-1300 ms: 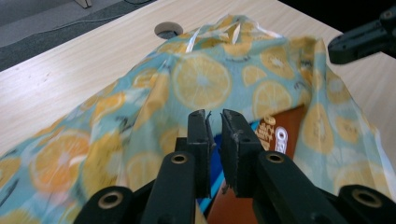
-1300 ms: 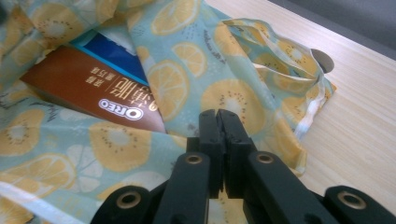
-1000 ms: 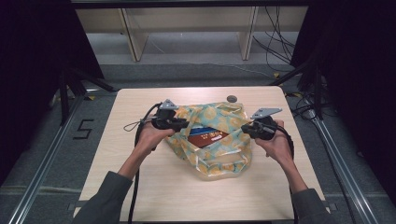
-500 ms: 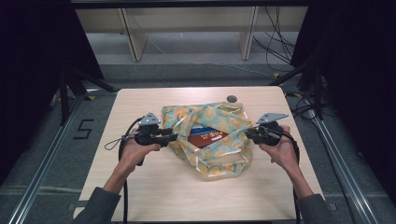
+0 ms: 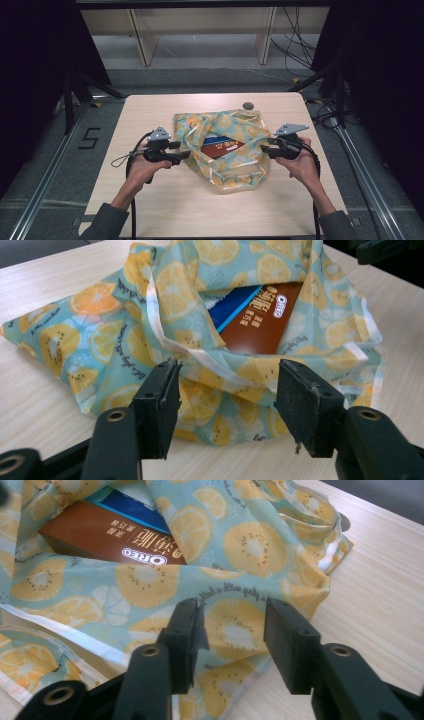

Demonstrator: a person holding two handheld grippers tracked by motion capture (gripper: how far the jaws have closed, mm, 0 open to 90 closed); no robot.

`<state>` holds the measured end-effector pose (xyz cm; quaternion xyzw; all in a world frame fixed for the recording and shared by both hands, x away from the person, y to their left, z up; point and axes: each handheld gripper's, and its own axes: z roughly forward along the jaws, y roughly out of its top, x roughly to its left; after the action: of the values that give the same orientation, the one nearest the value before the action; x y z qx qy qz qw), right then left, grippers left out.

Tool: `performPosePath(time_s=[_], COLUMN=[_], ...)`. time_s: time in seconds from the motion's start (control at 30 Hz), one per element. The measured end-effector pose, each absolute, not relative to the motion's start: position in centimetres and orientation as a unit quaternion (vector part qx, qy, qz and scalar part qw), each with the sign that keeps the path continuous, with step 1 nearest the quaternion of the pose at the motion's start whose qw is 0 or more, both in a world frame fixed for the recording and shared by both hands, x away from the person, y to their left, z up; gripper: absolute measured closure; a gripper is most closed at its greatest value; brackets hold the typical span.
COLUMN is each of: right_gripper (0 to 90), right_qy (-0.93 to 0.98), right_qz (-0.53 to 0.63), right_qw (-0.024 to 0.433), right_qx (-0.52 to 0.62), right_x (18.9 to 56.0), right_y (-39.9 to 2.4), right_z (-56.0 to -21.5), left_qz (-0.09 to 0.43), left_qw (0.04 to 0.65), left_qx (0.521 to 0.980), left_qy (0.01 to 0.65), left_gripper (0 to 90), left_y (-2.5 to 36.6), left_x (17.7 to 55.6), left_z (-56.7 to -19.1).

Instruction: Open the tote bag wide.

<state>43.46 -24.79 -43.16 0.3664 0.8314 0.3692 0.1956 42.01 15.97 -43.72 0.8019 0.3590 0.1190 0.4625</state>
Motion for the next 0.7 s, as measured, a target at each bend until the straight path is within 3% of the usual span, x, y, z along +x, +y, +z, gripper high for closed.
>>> performPosePath(time_s=[0.33,0.7], right_gripper=[47.4,43.2], right_qy=[0.828,0.828], right_qz=[0.368,0.365], right_qw=[0.186,0.192], right_qx=[0.379,0.38], right_x=[42.4,40.7], right_y=[-25.2,-25.5], right_z=[-43.7,-44.5], left_qz=[0.127,0.124], left_qw=[0.448,0.462], left_qx=[0.809,0.795], left_qy=[0.359,0.373], left_gripper=[34.1,30.3], left_y=[16.2,16.7], left_x=[40.3,38.0], left_z=[-44.6,-46.0])
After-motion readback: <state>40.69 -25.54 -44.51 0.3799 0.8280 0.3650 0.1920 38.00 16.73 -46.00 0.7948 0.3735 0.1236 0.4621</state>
